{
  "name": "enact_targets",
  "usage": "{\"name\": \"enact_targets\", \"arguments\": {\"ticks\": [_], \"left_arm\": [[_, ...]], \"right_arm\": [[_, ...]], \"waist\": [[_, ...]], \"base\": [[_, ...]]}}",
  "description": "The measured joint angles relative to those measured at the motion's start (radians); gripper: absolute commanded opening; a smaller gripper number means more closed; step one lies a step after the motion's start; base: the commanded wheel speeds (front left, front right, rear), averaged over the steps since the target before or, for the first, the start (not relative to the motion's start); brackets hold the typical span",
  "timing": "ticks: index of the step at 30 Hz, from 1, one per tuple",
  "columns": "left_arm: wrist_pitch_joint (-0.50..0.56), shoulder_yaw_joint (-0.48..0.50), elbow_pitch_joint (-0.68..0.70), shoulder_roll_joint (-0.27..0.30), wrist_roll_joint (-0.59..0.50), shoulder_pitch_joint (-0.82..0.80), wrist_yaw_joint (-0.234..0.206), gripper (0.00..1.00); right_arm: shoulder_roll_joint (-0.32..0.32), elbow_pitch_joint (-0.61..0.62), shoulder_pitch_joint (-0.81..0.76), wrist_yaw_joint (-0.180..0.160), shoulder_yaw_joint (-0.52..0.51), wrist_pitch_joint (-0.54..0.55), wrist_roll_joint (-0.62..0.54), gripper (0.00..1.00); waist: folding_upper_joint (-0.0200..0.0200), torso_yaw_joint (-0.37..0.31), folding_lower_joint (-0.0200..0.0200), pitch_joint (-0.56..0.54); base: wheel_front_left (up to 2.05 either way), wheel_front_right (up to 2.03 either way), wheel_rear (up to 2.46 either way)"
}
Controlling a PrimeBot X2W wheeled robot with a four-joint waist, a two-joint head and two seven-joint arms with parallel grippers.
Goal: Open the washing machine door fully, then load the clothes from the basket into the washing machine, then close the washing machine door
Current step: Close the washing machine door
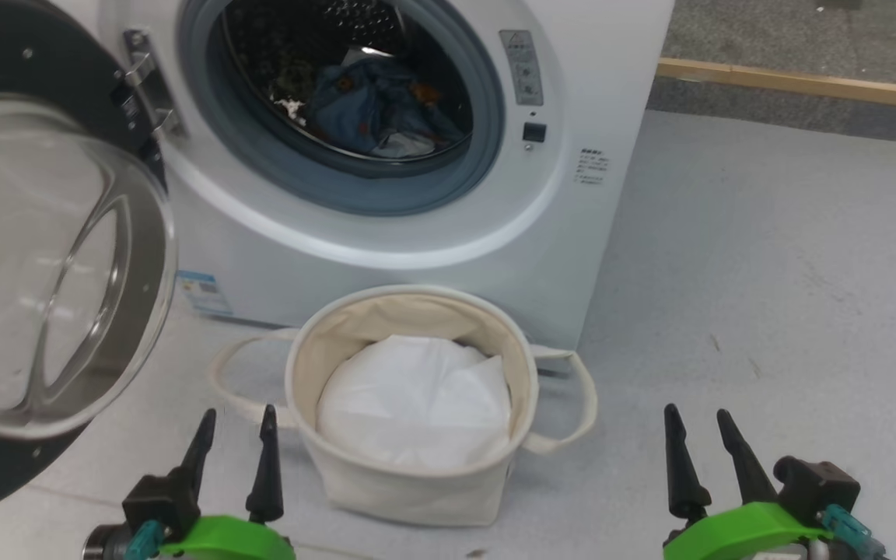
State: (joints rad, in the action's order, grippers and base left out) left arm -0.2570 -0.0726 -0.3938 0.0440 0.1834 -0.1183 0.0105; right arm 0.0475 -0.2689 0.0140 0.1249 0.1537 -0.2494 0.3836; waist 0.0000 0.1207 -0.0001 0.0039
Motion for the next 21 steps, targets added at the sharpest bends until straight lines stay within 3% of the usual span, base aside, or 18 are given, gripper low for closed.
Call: {"name": "enact_targets", "arguments": {"ticks": [6, 11, 21], "left_arm": [[0.0, 0.004, 0.002, 0.0, -0.025, -0.001, 0.008, 1.0], [0.0, 0.021, 0.04, 0.0, -0.034, -0.002, -0.021, 1.0], [0.0, -0.006, 0.071, 0.0, -0.083, 0.002, -0.03, 1.0]], "right_arm": [[0.0, -0.002, 0.0, 0.0, 0.001, 0.0, 0.002, 1.0], [0.0, -0.007, -0.001, 0.0, 0.003, 0.0, 0.005, 1.0], [0.0, 0.019, -0.006, 0.0, 0.019, 0.0, 0.006, 1.0]], "waist": [[0.0, 0.002, 0.0, 0.003], [0.0, 0.004, 0.0, 0.004], [0.0, 0.04, 0.0, 0.011]], "base": [[-2.38, 1.78, 0.6], [-1.92, 1.91, 0.01], [-0.94, 0.94, 0.0]]}}
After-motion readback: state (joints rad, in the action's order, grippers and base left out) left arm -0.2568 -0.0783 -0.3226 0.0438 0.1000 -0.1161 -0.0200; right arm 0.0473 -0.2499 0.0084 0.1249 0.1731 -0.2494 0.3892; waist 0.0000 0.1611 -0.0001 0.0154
